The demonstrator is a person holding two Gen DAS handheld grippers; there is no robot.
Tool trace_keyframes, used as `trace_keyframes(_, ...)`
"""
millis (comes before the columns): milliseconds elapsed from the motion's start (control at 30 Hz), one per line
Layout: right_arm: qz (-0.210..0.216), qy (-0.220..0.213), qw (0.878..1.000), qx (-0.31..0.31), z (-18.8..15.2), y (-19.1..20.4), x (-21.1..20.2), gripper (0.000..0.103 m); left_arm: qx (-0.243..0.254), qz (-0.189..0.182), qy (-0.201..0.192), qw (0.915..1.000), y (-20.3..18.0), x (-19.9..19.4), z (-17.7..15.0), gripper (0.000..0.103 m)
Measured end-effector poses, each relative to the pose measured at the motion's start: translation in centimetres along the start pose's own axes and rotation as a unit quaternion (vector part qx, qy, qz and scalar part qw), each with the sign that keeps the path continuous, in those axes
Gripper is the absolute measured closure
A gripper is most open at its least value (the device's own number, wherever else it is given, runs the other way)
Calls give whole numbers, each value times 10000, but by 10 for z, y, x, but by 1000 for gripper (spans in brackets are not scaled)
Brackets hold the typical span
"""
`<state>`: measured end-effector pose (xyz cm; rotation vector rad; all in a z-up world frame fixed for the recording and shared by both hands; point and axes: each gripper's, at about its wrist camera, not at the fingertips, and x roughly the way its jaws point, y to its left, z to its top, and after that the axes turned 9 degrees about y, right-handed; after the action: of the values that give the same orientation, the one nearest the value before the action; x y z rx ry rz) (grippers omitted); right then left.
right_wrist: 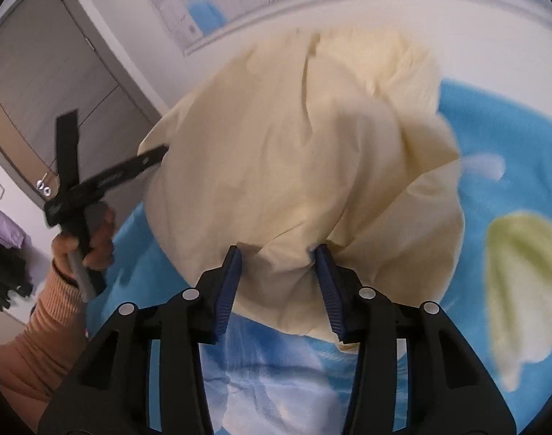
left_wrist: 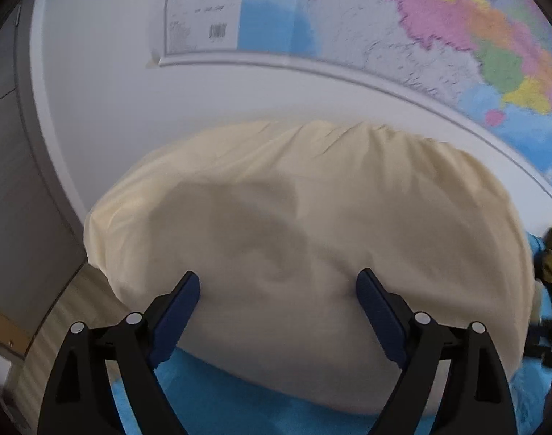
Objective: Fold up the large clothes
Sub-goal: 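Lower the cream bundle onto the pink garment and open both tools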
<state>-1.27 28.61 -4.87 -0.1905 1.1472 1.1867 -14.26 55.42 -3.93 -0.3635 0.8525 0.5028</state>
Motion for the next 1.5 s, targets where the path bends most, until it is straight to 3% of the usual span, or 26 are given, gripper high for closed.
trace_keyframes(133,-29,-23,9999,-112,-20,4,-24,54,-51,86,-43,9999,-3,-6,0,17)
trace_keyframes(233,-212,-174,9994,-207,-29,5,-36,52,153,239,-292,9992,-18,-28,-8,17)
trace_keyframes(367,-433,-434,9975,-339,-45,8,-43,34,407,276,-663,9966,-41,-60,-25,7)
trace_keyframes(500,-557,-685,9953,-386,-52,15,-44,25,642,464,-814,9935,-61,-79,-44,7)
trace_keyframes(667,-703,-983,9919,-399,-59,24,-49,5,573,503,-882,9932,-73,-95,-72,7)
trace_keyframes(933,-1262,-1211,9823,-674,-76,47,-54,6,384,575,-685,9953,-91,-107,-106,7)
trace_keyframes(1500,-1314,-1230,9820,-577,-117,61,-48,6,-192,464,-358,9981,-91,-115,-153,7)
